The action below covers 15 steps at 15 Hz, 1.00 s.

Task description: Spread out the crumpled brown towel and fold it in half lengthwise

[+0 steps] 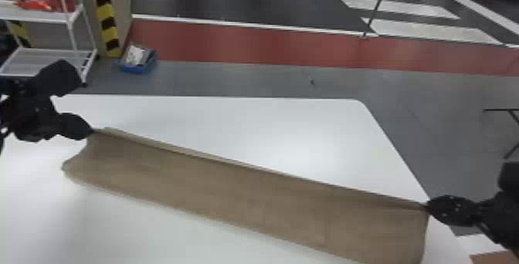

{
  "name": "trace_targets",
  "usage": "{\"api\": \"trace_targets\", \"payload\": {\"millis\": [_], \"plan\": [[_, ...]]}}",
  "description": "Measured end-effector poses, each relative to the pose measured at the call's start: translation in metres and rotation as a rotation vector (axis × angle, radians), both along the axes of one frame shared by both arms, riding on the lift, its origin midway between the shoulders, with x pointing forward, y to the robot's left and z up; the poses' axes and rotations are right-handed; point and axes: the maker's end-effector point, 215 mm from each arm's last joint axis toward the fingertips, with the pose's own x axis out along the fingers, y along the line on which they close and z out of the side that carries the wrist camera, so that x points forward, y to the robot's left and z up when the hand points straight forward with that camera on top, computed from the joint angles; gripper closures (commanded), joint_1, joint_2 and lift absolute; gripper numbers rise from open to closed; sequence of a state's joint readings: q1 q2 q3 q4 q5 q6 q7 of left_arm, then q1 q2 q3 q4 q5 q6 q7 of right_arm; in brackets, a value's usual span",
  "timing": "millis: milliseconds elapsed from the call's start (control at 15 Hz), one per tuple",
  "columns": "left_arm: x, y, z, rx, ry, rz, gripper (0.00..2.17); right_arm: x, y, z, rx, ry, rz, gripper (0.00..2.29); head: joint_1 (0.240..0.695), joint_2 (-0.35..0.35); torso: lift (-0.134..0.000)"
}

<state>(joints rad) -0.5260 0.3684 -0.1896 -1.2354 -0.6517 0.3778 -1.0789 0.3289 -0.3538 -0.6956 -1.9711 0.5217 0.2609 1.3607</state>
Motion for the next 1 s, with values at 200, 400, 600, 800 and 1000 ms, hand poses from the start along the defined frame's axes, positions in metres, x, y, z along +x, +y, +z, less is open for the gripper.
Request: {"api": "trace_targets", "payload": {"millis": [200,400,600,800,1000], "plan": [[0.0,0.004,-0.001,0.01,-0.003,0.0,2.0,0.006,-0.007,0.004,0.025,-0.003,-0.036,1.45,0.695,-0.222,-0.125],[0.0,0.009,0.0,0.018,-0.005,0.0,2.0,0.008,-0.011,0.007,0.049,-0.002,-0.066,1.45,0.695,-0.221,-0.125],[0.0,0.011,0.0,0.022,-0.007,-0.003,2.0,0.01,-0.013,0.007,0.077,0.002,-0.101,1.45,0.695,-0.221,-0.125],[-0.001,0.009,-0.001,0.025,-0.005,-0.009,2.0,0.014,-0.013,0.003,0.083,0.013,-0.112,1.45,0.695,-0.221,-0.125],[-0.002,0.007,-0.004,0.028,-0.003,-0.012,2.0,0.015,-0.009,-0.009,0.085,0.038,-0.11,1.45,0.695,-0.22,-0.125]]}}
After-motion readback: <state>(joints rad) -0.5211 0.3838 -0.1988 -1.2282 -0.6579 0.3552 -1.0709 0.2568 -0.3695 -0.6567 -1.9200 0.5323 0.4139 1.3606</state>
